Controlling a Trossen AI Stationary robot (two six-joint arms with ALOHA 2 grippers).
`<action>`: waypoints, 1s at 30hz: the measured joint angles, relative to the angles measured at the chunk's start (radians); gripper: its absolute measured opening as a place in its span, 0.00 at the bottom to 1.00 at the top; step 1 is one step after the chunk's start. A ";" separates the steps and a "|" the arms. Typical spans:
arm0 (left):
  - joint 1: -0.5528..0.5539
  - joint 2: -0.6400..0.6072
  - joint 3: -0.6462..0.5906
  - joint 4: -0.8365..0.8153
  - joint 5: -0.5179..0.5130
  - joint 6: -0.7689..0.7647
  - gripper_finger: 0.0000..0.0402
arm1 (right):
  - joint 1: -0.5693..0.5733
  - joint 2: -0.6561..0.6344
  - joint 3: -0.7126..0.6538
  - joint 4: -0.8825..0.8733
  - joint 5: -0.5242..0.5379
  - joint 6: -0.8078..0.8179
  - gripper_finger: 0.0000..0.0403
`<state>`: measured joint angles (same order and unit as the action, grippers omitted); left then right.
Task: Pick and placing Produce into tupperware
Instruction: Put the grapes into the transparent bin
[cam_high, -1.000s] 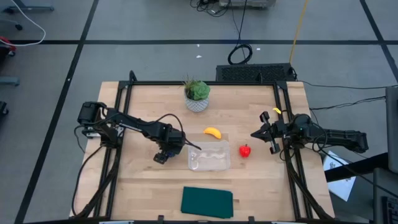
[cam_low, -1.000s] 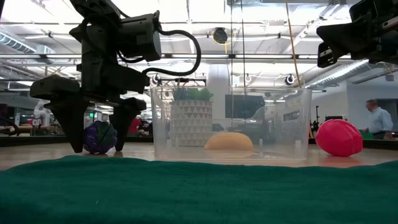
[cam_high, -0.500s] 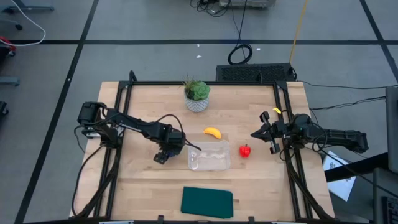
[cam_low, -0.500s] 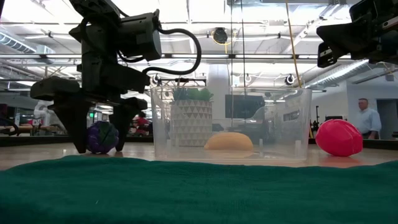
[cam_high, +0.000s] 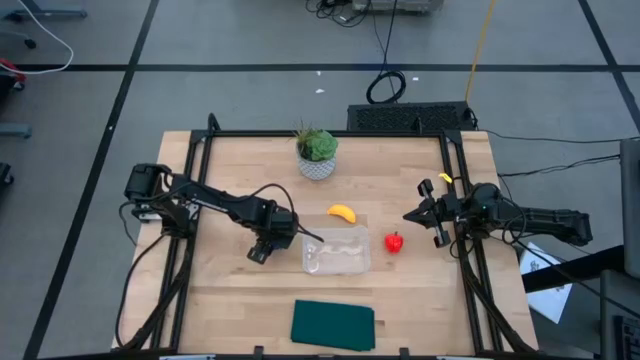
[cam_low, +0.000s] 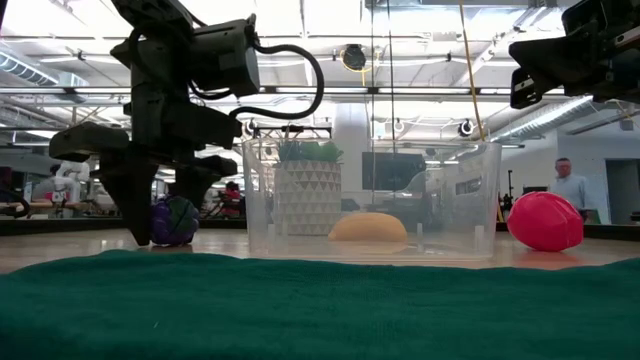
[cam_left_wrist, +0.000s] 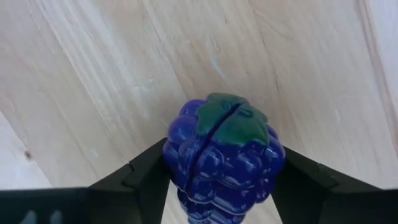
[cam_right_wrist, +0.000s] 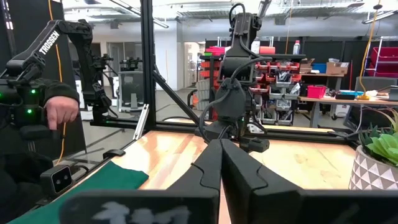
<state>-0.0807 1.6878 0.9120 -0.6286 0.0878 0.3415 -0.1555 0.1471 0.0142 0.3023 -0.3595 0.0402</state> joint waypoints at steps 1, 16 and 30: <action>0.000 0.000 0.000 -0.001 0.000 -0.001 0.56 | 0.000 0.000 0.000 0.000 0.000 0.000 0.00; 0.000 0.002 0.053 -0.061 -0.011 0.008 0.58 | 0.000 0.000 0.000 0.000 0.000 0.000 0.00; 0.001 0.002 0.124 -0.133 -0.029 0.033 0.58 | 0.000 0.000 0.000 0.000 0.000 0.000 0.00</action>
<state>-0.0799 1.6894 1.0359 -0.7612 0.0586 0.3741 -0.1551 0.1471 0.0143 0.3023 -0.3595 0.0402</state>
